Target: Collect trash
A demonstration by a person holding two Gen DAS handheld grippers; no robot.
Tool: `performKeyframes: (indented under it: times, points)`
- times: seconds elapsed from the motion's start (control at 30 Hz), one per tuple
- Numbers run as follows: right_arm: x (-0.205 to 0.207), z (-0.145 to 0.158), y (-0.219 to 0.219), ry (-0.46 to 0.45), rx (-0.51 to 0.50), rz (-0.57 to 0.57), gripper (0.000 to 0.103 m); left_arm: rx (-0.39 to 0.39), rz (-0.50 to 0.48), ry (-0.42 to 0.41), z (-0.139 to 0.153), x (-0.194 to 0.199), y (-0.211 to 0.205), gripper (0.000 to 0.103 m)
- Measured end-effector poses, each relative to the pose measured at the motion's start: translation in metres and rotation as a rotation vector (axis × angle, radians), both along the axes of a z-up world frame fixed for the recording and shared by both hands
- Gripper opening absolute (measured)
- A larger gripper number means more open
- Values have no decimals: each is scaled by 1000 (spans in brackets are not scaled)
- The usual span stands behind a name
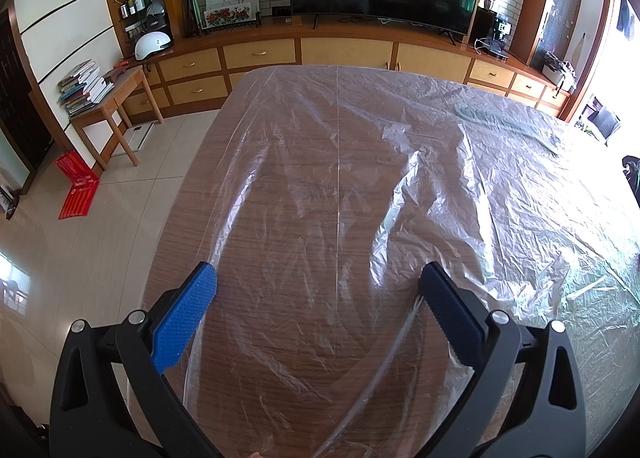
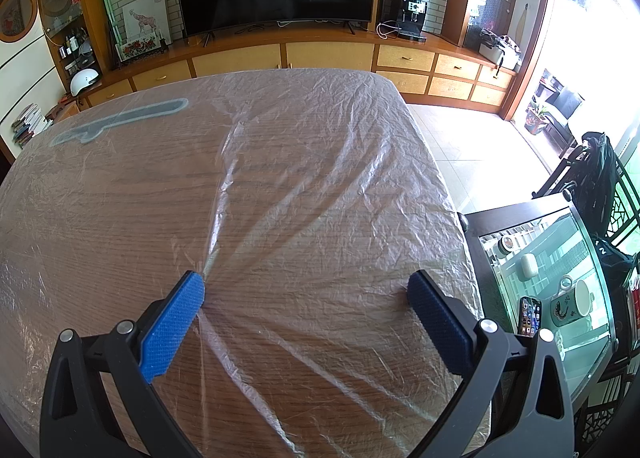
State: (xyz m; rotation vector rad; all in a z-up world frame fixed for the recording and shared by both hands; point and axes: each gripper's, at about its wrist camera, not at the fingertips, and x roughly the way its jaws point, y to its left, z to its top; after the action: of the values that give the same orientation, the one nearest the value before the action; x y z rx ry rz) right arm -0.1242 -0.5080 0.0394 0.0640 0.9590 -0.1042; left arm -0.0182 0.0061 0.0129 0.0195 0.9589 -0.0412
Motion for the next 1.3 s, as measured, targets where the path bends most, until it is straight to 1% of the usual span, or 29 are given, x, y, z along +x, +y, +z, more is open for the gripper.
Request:
performKeyframes:
  times: [1.3]
  points:
    - [0, 0, 0, 0, 0, 0, 99, 0, 2, 0, 1, 2, 2, 102]
